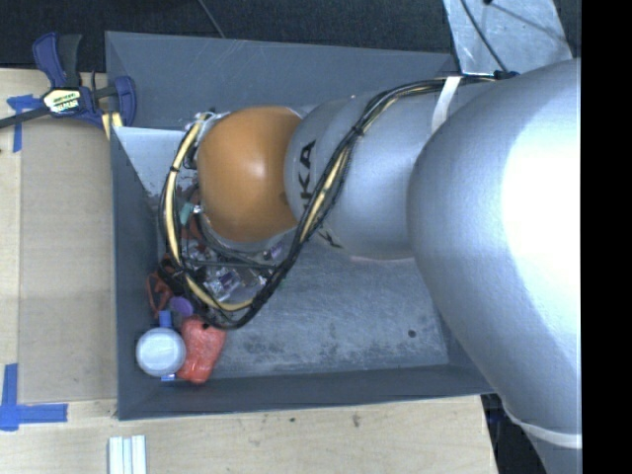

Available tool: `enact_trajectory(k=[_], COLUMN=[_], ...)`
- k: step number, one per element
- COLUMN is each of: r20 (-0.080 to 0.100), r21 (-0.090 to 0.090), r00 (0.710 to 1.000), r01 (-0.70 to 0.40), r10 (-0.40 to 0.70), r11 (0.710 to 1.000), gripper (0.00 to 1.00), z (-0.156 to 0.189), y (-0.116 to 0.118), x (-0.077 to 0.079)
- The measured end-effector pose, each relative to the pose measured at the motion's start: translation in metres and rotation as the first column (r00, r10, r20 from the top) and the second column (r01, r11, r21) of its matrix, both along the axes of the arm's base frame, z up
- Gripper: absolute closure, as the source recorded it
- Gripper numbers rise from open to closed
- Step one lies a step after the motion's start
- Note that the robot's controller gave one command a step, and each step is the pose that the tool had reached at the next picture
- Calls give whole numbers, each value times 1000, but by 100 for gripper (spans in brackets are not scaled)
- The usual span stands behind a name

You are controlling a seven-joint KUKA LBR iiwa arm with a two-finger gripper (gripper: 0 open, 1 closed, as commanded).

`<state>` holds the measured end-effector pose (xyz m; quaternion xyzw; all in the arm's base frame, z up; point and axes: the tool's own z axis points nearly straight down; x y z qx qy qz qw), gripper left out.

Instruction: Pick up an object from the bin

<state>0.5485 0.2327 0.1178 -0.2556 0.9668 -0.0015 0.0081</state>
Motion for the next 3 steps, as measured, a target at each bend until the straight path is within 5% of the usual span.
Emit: enact_trajectory(k=[3], r20=[-5], r21=[3], r00=[999], r01=[-46], r10=[46], r11=[999], gripper=[100], z=[17], y=[2], x=[2])
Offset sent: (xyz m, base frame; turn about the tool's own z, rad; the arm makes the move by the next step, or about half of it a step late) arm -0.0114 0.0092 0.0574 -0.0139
